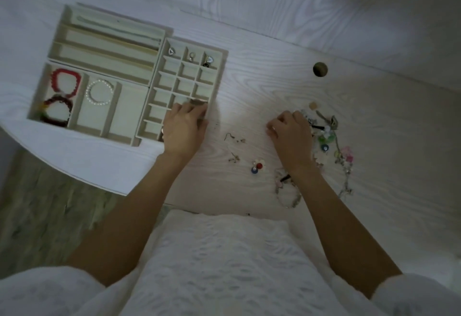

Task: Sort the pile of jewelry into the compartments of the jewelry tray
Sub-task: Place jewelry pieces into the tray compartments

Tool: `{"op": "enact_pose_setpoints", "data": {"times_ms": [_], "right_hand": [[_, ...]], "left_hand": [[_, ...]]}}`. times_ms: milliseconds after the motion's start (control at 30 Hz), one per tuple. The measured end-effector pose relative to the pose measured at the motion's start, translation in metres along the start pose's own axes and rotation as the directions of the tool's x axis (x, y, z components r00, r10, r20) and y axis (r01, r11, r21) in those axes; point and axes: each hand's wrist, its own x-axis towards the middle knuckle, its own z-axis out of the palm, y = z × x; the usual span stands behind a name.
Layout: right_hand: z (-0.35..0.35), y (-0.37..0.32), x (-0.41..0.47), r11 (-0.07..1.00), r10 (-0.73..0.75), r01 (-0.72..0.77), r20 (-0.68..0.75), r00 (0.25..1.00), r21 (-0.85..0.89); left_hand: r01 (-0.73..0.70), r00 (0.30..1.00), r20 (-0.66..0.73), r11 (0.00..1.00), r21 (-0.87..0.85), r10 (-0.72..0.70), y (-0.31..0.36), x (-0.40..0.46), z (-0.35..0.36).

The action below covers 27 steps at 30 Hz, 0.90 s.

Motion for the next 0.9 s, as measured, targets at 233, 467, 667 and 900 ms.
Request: {"op": "enact_pose_setpoints", "data": {"times_ms": [233,467,667,900], "right_hand": [[-0.018,-0.013,0.056,0.96,-0.218,0.206,0.048,0.975,0.188],[-0.019,-0.067,0.155,0.831,-0.019,0.0,0.028,0.999,0.556],[0.015,-0.089,0.173,0.945,-0.028,0.037,-0.032,0.999,0.326],[0.016,-0.083,0.175,0.966,-0.208,0.206,0.0,0.978,0.159]], "left_hand": [[0.004,1.0,-0.018,0.998,-0.058,-0.005,-0.003,0.004,-0.002],[0.078,0.997,0.008,0.977,-0.199,-0.078,0.002,0.017,-0.008],[0.098,0.995,0.022,0.976,-0.196,-0.095,0.002,0.021,-0.004],[0.044,0.998,-0.023,0.978,-0.202,-0.05,-0.009,0.022,-0.004]]}}
